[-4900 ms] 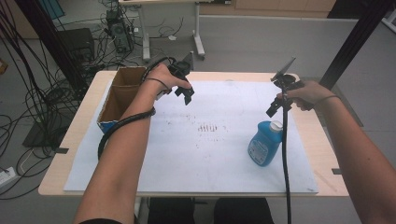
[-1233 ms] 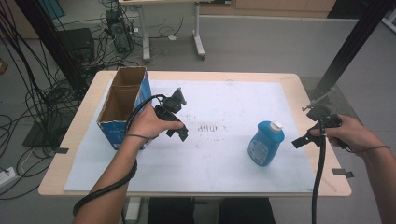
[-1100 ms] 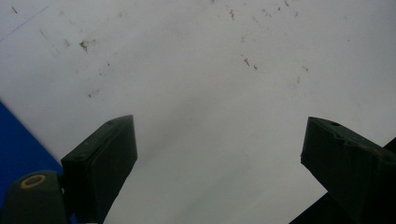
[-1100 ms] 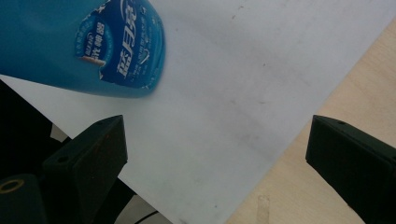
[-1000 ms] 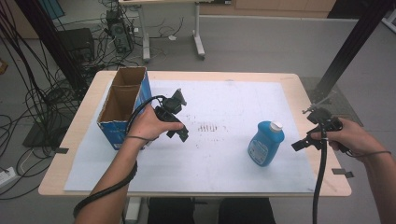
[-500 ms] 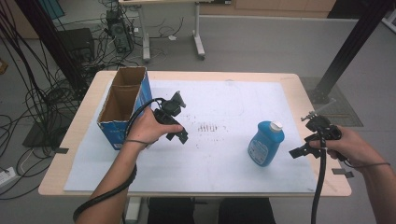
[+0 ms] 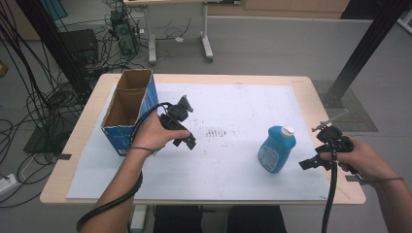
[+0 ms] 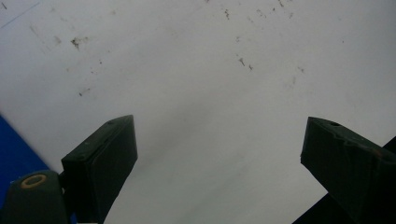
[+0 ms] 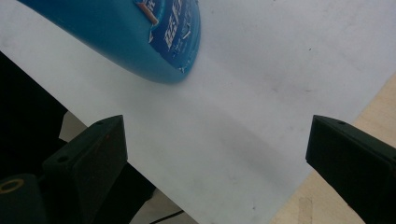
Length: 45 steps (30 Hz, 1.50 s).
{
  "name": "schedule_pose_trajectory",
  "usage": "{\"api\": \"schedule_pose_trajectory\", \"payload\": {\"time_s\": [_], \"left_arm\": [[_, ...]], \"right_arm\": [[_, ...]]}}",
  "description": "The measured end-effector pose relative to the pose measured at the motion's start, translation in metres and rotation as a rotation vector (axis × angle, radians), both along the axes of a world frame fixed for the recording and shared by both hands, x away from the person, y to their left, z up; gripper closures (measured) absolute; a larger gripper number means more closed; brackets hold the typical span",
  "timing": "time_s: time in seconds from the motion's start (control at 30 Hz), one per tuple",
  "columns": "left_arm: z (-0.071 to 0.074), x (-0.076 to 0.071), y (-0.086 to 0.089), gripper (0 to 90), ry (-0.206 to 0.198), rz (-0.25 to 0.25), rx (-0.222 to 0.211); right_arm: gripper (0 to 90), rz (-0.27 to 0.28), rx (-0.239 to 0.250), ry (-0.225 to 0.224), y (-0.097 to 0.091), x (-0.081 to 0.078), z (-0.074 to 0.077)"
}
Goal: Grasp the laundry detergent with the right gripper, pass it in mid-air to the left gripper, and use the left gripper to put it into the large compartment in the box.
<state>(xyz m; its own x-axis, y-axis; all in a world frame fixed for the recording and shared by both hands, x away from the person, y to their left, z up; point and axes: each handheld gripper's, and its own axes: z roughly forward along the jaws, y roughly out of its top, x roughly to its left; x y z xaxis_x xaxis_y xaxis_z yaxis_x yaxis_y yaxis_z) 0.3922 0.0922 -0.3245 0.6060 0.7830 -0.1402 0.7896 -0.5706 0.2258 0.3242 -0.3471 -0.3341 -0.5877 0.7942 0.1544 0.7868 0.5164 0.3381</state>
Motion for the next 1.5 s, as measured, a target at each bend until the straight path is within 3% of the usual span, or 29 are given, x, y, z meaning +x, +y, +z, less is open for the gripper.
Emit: {"api": "schedule_pose_trajectory", "payload": {"time_s": [0.73, 1.13, 1.5], "left_arm": [[-0.004, -0.004, 0.0, 11.1, 0.002, -0.001, -0.017], [-0.005, -0.009, 0.001, 11.0, -0.001, 0.0, -0.022], [-0.004, -0.012, 0.002, 11.0, -0.007, 0.001, -0.026]], "right_arm": [[5.0, 0.001, 0.043, -0.055, 0.002, -0.019, -0.013], [4.8, 0.013, 0.054, -0.062, 0.008, -0.028, -0.024], [4.7, 0.022, 0.093, -0.107, 0.012, -0.033, -0.031]]}}
